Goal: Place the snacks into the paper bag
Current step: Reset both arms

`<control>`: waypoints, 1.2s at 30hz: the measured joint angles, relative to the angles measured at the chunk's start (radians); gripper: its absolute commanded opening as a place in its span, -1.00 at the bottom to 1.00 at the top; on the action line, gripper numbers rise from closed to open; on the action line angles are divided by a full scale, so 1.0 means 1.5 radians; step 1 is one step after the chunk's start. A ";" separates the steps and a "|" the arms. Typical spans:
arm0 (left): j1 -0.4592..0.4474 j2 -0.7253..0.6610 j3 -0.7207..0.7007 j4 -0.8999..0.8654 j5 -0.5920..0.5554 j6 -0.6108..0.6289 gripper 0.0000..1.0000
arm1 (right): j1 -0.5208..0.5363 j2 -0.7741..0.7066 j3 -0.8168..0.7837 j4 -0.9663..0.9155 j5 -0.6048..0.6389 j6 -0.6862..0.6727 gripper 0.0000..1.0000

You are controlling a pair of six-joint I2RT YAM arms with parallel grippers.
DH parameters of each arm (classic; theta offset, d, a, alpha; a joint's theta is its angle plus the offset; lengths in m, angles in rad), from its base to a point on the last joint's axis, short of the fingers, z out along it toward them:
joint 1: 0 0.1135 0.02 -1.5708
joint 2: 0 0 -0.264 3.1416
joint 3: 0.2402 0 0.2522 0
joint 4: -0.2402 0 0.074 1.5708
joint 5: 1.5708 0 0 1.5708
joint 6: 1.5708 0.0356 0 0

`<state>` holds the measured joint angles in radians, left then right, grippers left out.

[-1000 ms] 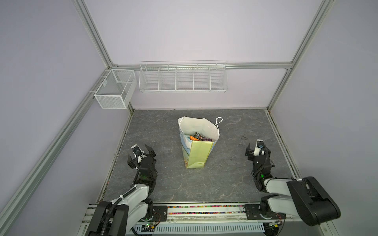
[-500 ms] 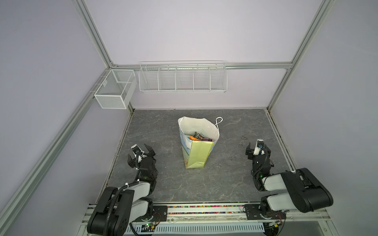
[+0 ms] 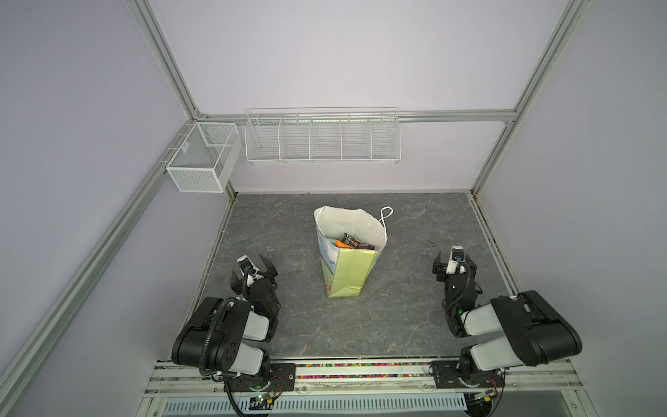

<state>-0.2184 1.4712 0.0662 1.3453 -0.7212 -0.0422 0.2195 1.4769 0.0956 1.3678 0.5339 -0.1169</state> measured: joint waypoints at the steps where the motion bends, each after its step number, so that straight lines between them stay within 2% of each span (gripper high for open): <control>1: -0.007 0.005 0.001 0.005 0.003 0.008 0.92 | 0.000 0.000 0.000 0.000 0.000 -0.001 0.77; 6: -0.047 0.034 0.018 0.012 0.007 0.048 0.91 | 0.005 0.000 0.000 0.001 0.001 -0.007 0.76; 12: -0.054 0.038 0.020 0.018 0.009 0.072 0.86 | 0.012 0.002 0.000 0.005 0.005 -0.011 0.77; 19: -0.079 0.061 0.034 0.020 0.027 0.113 0.91 | 0.031 0.021 0.003 0.009 0.017 -0.029 0.77; 22: -0.079 0.061 0.035 0.022 0.036 0.122 1.00 | 0.042 0.048 0.015 0.010 0.009 -0.049 0.77; 26: -0.077 0.062 0.035 0.022 0.054 0.127 0.97 | 0.040 0.054 0.019 0.011 0.007 -0.052 0.77; 36: -0.024 0.097 0.046 0.022 0.126 0.116 0.97 | 0.010 0.054 0.021 0.012 -0.006 -0.041 0.78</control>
<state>-0.2550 1.6169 0.1352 1.3785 -0.5323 0.1318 0.2344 1.5574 0.1272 1.3857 0.5243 -0.1791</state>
